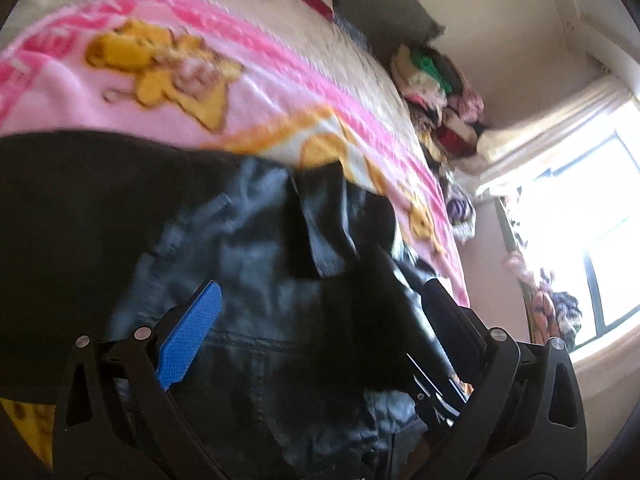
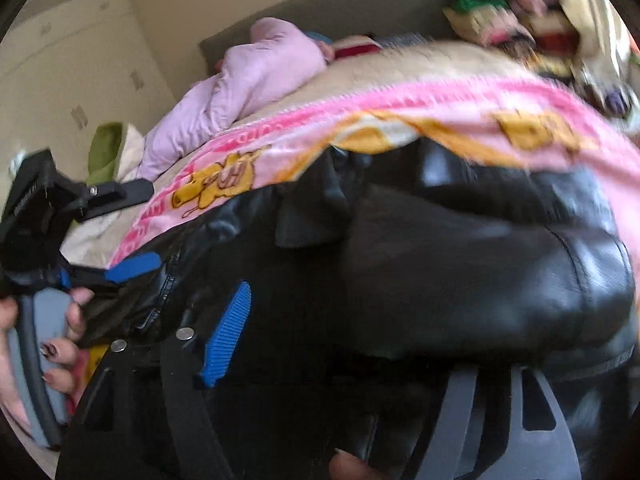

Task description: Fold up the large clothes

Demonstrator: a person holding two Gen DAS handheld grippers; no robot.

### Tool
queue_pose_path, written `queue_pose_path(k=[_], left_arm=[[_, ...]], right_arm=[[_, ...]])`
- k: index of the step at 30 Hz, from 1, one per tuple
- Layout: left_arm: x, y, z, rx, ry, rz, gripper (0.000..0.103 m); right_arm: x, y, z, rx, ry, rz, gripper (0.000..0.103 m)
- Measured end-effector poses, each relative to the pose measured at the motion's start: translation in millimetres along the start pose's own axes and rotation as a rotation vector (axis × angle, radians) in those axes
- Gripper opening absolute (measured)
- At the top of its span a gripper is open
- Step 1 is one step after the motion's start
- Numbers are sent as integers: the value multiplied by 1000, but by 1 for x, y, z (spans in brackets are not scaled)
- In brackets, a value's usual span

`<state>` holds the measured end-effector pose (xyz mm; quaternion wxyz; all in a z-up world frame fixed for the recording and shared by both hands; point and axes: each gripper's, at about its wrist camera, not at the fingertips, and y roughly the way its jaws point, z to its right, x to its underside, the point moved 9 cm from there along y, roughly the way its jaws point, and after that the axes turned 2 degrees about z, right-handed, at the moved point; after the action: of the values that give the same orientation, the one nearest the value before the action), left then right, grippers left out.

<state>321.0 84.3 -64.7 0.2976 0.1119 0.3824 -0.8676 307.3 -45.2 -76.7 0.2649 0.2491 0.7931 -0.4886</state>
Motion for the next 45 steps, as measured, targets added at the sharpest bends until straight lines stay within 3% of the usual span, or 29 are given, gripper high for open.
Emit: queue_pose_path(k=[4, 7, 8, 9, 10, 12, 17, 23, 26, 33, 39, 45], left_arm=[[20, 23, 12, 55, -11, -89, 94], [28, 33, 17, 73, -7, -126, 94], [29, 32, 17, 79, -12, -126, 94], [28, 31, 16, 84, -17, -124, 94], [25, 29, 15, 93, -22, -117, 94], [16, 17, 11, 116, -40, -80, 94], [-12, -19, -9, 110, -70, 43, 94], [-23, -33, -30, 129, -120, 82, 94], [-25, -38, -35, 134, -133, 96, 94], [-26, -46, -33, 144, -119, 116, 94], [-22, -44, -26, 111, -43, 118, 94], [-15, -28, -36, 121, -87, 82, 94]], right_arm=[[7, -17, 40, 2, 233, 20, 81], [1, -35, 65, 4, 347, 100, 80], [-3, -38, 68, -16, 361, 116, 76], [-6, -38, 69, -19, 366, 119, 59], [-9, -39, 69, -22, 368, 120, 48], [-19, -42, 62, -51, 345, 132, 33], [-44, -55, 19, -117, 189, 197, 31], [-54, -49, -43, -192, 34, 181, 34], [-45, -41, -68, -254, -9, 149, 53], [-18, -34, -94, -360, -52, 66, 75], [-6, -42, -80, -310, -64, 51, 78], [1, -58, -60, -243, -82, 65, 79]])
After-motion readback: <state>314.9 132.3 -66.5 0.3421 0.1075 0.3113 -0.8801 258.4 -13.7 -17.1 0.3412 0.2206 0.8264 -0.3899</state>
